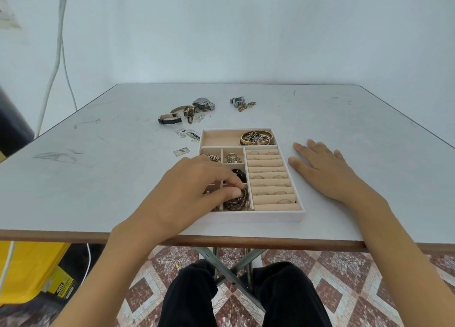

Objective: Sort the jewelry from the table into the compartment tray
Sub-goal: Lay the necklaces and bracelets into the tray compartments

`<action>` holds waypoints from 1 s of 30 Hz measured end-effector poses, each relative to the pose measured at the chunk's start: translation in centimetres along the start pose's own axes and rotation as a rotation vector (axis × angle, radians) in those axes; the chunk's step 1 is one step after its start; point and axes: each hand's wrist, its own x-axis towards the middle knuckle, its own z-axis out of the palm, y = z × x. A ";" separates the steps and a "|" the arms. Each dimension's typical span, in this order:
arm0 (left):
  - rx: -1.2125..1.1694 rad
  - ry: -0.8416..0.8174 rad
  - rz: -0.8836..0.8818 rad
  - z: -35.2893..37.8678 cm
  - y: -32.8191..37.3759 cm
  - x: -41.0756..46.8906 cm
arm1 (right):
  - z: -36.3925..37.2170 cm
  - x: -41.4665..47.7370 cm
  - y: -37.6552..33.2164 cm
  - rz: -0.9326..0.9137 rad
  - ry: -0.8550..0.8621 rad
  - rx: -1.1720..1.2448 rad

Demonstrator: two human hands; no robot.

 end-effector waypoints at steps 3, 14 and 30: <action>0.104 0.001 0.044 -0.1 -0.2 -0.2 | 0.0 0.0 -0.1 0.004 -0.002 0.003; 0.139 -0.071 0.058 -0.1 -0.4 0.3 | 0.0 0.1 -0.1 0.016 -0.007 -0.019; 0.150 -0.035 0.147 0.1 -1.3 0.7 | -1.2 0.2 -1.0 0.014 -0.045 -0.145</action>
